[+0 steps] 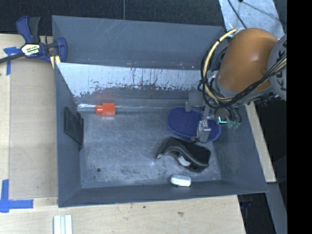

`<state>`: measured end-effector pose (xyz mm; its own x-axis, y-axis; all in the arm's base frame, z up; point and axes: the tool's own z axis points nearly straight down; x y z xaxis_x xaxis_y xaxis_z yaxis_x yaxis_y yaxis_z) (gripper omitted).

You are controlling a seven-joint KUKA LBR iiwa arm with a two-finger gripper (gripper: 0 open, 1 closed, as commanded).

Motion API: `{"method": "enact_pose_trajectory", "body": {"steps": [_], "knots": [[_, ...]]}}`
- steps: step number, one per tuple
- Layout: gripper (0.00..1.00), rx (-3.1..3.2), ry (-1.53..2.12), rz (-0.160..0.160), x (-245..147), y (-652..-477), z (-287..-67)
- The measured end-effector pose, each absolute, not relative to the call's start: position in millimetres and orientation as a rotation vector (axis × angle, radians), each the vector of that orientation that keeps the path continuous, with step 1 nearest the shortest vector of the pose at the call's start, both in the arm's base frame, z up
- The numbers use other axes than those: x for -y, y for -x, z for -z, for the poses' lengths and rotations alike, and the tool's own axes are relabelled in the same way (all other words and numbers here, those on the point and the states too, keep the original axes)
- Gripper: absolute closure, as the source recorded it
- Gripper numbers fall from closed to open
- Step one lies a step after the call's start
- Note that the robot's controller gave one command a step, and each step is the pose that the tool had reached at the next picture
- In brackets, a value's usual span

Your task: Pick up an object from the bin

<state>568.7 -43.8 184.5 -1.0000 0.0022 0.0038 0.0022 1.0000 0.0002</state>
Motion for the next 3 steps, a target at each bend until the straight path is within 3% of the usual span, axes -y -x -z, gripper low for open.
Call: {"method": "enact_pose_trajectory", "body": {"steps": [1, 2, 3], "knots": [[0.0, 3.093, 0.515, 0.001, 10, -492.6, -125], [0.0, 3.043, 0.8, 0.0, 21, -506.1, -128], [0.0, 2.977, 1.0, -0.001, 3, -507.5, -112]]}}
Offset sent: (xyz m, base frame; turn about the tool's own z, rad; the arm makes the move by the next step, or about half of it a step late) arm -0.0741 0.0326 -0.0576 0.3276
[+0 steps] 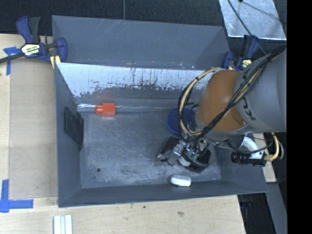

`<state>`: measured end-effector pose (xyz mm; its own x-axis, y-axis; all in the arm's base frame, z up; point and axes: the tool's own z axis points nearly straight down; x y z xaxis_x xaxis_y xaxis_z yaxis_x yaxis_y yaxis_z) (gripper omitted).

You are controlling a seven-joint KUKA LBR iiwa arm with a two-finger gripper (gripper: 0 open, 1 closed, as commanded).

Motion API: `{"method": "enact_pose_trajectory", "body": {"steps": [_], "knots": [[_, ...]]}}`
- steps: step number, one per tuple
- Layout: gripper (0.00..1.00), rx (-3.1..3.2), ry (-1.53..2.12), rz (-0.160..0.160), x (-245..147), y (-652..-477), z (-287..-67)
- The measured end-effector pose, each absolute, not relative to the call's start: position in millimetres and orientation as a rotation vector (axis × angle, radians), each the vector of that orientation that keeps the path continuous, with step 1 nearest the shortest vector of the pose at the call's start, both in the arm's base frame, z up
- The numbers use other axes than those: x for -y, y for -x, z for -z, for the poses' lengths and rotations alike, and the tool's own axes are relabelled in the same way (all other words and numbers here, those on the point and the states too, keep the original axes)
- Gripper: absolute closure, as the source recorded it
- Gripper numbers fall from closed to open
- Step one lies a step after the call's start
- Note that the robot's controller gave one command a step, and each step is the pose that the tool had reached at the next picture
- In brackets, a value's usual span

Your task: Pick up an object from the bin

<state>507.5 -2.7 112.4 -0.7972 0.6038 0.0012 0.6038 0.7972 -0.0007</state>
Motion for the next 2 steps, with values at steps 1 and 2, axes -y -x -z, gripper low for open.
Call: {"method": "enact_pose_trajectory", "body": {"steps": [1, 2], "knots": [[0.0, 2.862, 1.298, 0.0, 21, -495.3, -69], [0.0, 2.726, 1.567, 0.0, -14, -482.9, -70]]}}
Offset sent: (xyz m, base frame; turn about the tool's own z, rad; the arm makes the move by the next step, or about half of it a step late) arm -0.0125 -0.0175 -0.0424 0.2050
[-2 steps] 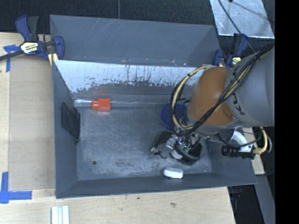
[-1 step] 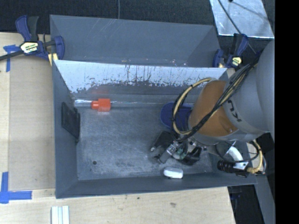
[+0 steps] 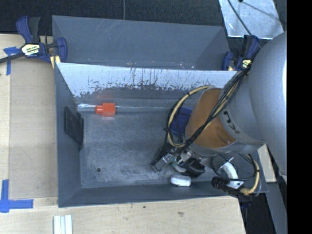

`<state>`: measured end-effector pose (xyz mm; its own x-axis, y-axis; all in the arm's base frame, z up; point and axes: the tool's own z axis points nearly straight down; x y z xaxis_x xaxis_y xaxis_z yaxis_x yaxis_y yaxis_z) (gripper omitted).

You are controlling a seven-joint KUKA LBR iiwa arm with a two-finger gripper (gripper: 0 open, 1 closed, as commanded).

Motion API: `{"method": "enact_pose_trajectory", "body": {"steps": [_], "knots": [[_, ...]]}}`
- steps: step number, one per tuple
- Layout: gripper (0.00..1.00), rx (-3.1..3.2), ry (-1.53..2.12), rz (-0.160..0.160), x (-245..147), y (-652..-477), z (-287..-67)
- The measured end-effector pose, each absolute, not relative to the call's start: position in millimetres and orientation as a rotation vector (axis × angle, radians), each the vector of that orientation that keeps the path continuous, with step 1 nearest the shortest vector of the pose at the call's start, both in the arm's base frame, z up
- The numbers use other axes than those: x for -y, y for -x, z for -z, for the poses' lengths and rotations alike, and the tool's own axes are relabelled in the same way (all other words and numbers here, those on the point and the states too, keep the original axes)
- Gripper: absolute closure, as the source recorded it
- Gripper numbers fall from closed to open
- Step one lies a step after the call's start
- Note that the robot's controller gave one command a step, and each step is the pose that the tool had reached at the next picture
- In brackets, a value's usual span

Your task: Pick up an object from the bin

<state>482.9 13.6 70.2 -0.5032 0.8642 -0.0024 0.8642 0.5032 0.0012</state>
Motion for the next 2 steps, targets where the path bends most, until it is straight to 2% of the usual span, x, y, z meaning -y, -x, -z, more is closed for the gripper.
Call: {"method": "enact_pose_trajectory", "body": {"steps": [1, 2], "knots": [[1.0, -2.717, -1.56, 0.0, -12, -484.6, -71], [1.0, -2.723, -1.559, -0.002, -11, -485.0, -178]]}}
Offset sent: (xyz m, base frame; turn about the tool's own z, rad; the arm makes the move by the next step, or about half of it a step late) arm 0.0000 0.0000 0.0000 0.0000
